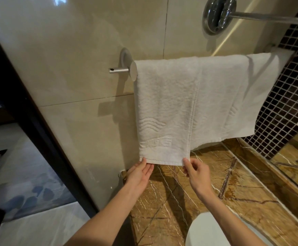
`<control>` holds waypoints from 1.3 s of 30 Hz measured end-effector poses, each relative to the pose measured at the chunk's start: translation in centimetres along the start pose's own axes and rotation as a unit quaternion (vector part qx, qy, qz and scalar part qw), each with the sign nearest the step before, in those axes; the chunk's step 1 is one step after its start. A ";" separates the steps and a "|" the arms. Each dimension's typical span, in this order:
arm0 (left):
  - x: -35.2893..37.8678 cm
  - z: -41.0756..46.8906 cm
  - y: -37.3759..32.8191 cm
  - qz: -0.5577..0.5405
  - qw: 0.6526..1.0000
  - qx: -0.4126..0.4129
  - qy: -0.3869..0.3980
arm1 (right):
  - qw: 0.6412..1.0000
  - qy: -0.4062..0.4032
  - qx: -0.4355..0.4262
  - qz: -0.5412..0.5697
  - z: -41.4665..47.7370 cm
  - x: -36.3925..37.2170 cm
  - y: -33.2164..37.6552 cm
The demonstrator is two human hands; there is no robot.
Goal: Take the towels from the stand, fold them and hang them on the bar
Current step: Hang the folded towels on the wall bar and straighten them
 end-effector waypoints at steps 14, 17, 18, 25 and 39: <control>1.6 0.1 -6.0 0.457 0.825 0.333 -0.015 | 0.995 0.011 -0.043 -0.089 1.6 0.2 0.1; 2.5 1.1 -6.3 0.500 0.799 0.335 0.011 | 0.993 0.010 -0.049 -0.105 2.0 0.4 0.3; 2.8 1.3 -6.4 0.508 0.793 0.335 0.020 | 0.993 0.011 -0.048 -0.111 2.1 0.5 0.4; 3.5 1.8 -7.7 0.575 0.727 0.375 0.004 | 0.992 0.006 -0.030 -0.122 2.8 1.1 0.1; 3.6 1.3 -7.9 0.534 0.751 0.387 0.025 | 0.975 -0.121 -0.116 -0.146 2.7 -1.8 6.1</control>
Point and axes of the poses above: each hand's wrist, its own z-axis towards the middle knuckle, its own x-axis out of the palm, y = z × x, the point moved 9 cm from there along z, towards the middle knuckle, and after that the axes turned 5 degrees about -y, right-handed, at the moved point
